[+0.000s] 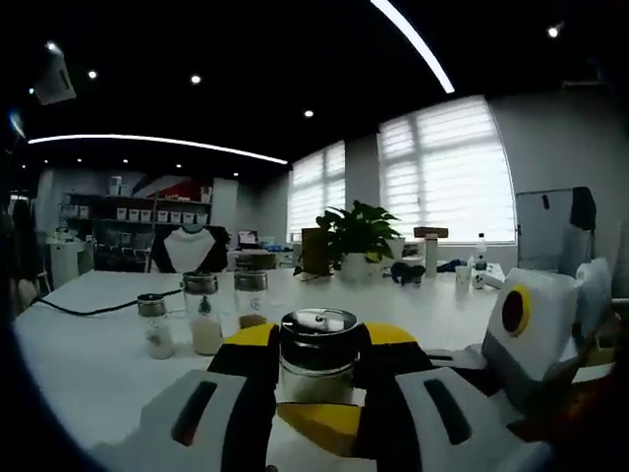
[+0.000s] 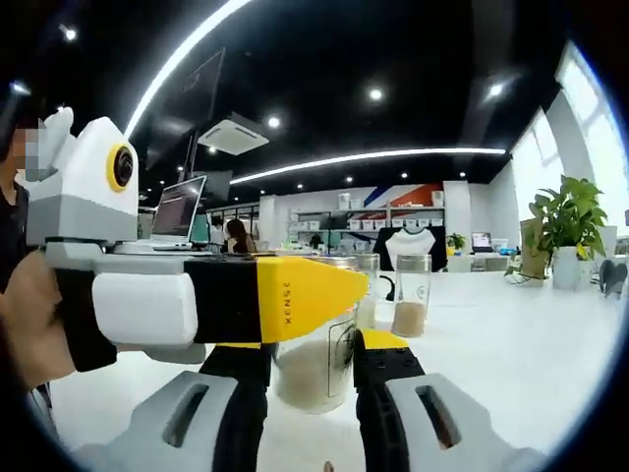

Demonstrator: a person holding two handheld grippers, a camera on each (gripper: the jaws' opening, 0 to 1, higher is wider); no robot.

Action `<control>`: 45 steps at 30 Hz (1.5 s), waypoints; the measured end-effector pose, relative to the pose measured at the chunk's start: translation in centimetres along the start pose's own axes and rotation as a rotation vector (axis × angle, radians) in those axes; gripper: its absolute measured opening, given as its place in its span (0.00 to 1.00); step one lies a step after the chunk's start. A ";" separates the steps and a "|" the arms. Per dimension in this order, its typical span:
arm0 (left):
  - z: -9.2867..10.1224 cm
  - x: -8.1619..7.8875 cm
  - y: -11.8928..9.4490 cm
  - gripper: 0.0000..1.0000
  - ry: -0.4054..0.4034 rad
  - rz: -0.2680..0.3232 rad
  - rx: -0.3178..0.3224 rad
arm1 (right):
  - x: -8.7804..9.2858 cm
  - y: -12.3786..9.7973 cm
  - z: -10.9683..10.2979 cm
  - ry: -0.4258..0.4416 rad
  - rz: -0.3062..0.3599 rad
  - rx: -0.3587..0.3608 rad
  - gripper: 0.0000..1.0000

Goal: Rotate the seasoning bottle until the label or dispensing opening points toward the visible target arrow and the bottle remains upright within the marked orientation range

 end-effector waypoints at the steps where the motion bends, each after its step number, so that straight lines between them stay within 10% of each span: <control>1: -0.1 0.0 -0.1 0.34 -0.007 0.008 -0.016 | 0.0 0.0 0.0 -0.008 0.003 0.002 0.30; 15: -0.4 -0.4 -0.2 0.33 -0.035 0.038 -0.075 | -0.4 -0.2 -0.2 -0.006 0.034 -0.013 0.30; 45: -0.1 -0.5 -0.9 0.33 0.036 -0.032 0.287 | 0.2 -0.1 -0.2 0.056 -0.005 -0.291 0.39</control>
Point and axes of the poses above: the point that each gripper's makers call its tool centre point, and the gripper's own axes: y roughly forward along the fingers, z roughly to its right, x roughly out of its underside, the point moved 2 cm from there along -y, roughly backward along the fingers, and after that the axes turned 3 degrees about -x, right-handed, at the moved point
